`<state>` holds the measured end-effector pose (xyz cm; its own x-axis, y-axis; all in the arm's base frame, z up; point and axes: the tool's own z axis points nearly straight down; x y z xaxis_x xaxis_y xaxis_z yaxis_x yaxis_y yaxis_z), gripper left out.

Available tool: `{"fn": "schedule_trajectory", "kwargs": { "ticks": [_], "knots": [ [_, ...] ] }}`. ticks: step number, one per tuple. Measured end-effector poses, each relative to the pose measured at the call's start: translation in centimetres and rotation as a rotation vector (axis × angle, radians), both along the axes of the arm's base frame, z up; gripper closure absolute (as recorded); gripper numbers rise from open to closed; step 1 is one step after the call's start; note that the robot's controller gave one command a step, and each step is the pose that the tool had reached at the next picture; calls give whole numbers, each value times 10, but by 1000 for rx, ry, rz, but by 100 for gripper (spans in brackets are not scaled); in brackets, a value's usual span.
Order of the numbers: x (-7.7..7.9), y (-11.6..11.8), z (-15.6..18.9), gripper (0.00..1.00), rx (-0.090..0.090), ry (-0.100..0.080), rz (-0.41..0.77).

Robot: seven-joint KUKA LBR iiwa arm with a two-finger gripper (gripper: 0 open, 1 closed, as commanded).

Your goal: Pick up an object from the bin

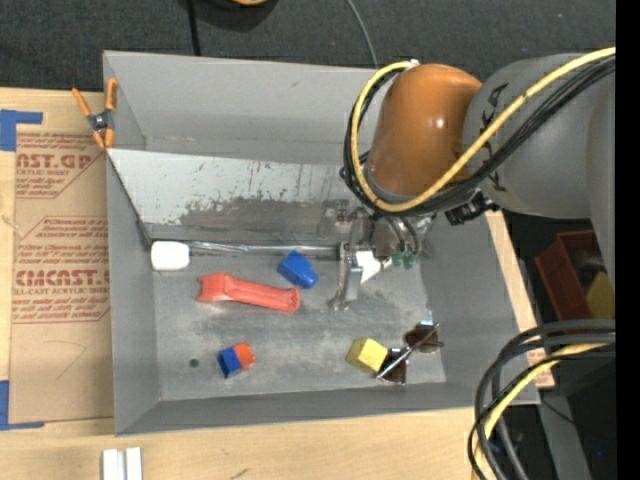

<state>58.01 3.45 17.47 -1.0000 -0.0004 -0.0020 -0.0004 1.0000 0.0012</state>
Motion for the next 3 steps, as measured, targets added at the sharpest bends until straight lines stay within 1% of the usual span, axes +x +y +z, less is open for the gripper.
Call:
{"fn": "schedule_trajectory", "kwargs": {
  "ticks": [1, 2, 3],
  "knots": [
    [-2, 44, -54, 0, 0, -1, 94],
    [-13, 89, -53, 0, 1, 2, 9],
    [-13, 111, -45, 0, 3, -2, -10]
  ]
}}
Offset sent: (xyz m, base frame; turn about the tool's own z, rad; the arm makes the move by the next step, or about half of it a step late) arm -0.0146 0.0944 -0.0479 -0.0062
